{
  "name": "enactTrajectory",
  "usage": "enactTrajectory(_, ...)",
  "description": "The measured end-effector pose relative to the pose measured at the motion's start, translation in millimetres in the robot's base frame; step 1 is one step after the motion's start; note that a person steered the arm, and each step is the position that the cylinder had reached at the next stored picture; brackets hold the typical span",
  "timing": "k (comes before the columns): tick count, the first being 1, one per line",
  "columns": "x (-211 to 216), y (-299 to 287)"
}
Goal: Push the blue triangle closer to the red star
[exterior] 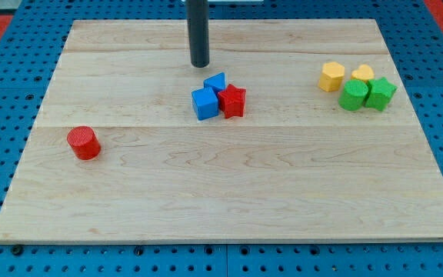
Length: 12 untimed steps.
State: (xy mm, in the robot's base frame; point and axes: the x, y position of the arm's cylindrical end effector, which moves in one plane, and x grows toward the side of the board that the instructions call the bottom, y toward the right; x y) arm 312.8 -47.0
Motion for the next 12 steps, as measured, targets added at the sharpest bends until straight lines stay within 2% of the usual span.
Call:
enactTrajectory(1,28,-5)
enactTrajectory(2,37,-4)
enactTrajectory(5,37,14)
enactTrajectory(6,37,-17)
enactTrajectory(7,47,-30)
enactTrajectory(9,75,-9)
enactTrajectory(10,74,11)
enactTrajectory(12,53,4)
